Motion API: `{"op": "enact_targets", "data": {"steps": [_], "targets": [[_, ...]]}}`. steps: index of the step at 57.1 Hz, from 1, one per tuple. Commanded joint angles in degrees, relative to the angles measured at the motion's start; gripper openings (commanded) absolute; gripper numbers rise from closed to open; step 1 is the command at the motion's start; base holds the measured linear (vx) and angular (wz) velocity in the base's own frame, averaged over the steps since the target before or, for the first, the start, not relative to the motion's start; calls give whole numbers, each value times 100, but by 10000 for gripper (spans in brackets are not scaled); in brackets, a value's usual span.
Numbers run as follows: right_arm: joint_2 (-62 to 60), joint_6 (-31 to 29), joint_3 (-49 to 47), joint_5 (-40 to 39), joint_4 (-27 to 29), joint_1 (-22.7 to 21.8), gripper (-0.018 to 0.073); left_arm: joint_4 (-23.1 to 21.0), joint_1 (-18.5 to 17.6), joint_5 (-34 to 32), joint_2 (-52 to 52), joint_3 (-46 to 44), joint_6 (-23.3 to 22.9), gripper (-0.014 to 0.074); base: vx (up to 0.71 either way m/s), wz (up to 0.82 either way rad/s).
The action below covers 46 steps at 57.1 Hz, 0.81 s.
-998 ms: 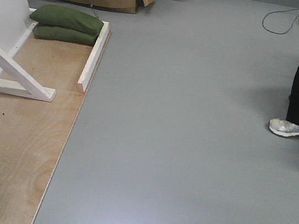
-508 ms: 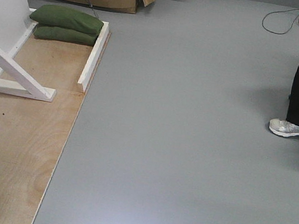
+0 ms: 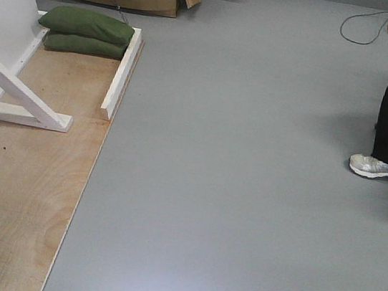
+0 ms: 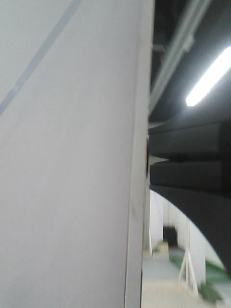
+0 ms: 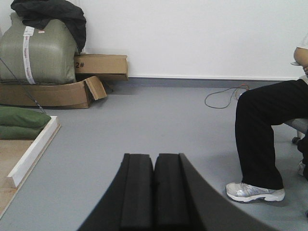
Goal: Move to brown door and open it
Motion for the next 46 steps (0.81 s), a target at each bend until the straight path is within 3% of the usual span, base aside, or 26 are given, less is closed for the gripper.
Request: {"op": "enact_targets", "data": {"steps": [1,17,28,37,46], "targets": [[-67,-31,21,-450,-34,-27,0,294,-16,-374,214,-124,325,-6,0,0],[-67,-31,21,-450,-34,-27,0,290,-16,1957,761,-124,342,-6,0,0],[-67,-31,21,-450,-34,-27,0,366,-16,3178,808,-124,342,-6,0,0],[-67,-31,21,-450,-34,-27,0,1080,-16,4258,739,-124,342,-6,0,0],[-67,-31,21,-450,-34,-27,0,2139,-16,5303,647,-124,342,-6,0,0]]}}
